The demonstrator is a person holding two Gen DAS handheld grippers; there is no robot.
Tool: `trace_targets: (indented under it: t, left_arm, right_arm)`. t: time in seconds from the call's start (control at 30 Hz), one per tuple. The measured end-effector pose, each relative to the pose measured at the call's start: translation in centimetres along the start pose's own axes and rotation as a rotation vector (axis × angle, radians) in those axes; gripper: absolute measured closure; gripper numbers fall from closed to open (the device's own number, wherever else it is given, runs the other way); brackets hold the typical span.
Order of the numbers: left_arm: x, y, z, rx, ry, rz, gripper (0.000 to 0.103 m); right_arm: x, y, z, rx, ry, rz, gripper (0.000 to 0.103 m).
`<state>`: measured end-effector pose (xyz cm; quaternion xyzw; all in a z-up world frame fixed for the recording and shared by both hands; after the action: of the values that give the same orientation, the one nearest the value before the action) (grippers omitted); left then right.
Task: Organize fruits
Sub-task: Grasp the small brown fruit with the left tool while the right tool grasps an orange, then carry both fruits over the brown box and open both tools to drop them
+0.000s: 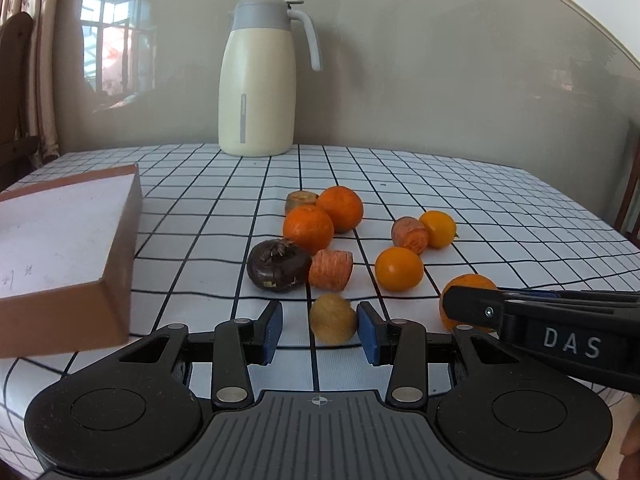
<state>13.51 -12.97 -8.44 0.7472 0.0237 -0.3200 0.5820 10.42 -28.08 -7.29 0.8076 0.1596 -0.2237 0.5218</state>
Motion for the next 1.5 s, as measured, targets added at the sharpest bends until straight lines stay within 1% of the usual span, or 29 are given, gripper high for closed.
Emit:
trace_targets:
  t: [0.07,0.13,0.37,0.47,0.63,0.8,0.97,1.17,1.37,1.5]
  left_arm:
    - [0.2,0.0,0.0,-0.009,0.002,0.008,0.064]
    - [0.1,-0.1,0.3,0.011,0.023,0.01,0.077]
    - [-0.6,-0.4,0.4,0.027,0.045,0.017,0.077]
    - [-0.9,-0.5,0.4,0.03,0.042,0.018,0.077]
    - [-2.3,-0.3,-0.3,0.031,0.061,0.038,0.077]
    - [-4.1,-0.5,-2.2,0.016,0.092,0.042,0.077]
    - [-5.6,-1.0,-4.1,0.004,0.117,0.046,0.077]
    - [-7.1,-1.8,-5.8,0.004,0.153,0.047,0.077]
    - [-9.5,-2.6,-8.7,-0.022,0.211,0.066,0.077]
    - [-10.6,-3.1,-10.9,-0.063,0.256,0.072,0.077]
  right_arm:
    - [0.1,0.0,-0.1,-0.003,0.0,-0.002,0.077]
    - [0.3,-0.2,-0.2,-0.012,-0.001,-0.006,0.077]
    - [0.4,-0.3,-0.5,-0.022,-0.009,0.004,0.077]
    - [0.2,-0.3,-0.6,-0.027,-0.009,0.008,0.078]
    - [-0.4,-0.5,-1.0,-0.037,0.019,0.006,0.078]
    - [-1.2,-0.9,-2.4,-0.069,0.065,0.017,0.078]
    - [-1.6,-1.6,-4.1,-0.102,0.11,0.005,0.078]
    - [-2.3,-2.3,-6.3,-0.14,0.186,-0.003,0.078]
    - [-2.6,-2.9,-9.0,-0.177,0.27,0.01,0.078]
    - [-2.5,-3.2,-10.7,-0.195,0.316,0.012,0.078]
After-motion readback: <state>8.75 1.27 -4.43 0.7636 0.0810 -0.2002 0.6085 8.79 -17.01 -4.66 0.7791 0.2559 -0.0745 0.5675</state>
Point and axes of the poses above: each gripper's, at about its wrist camera, not at the fingertips, and x roughly the way its jaws point, z to its right, y to its top, the point moved 4 cm from there along x, roughly the way its jaws point, and after that the axes turned 11 degrees about x, right-handed, at the moved point
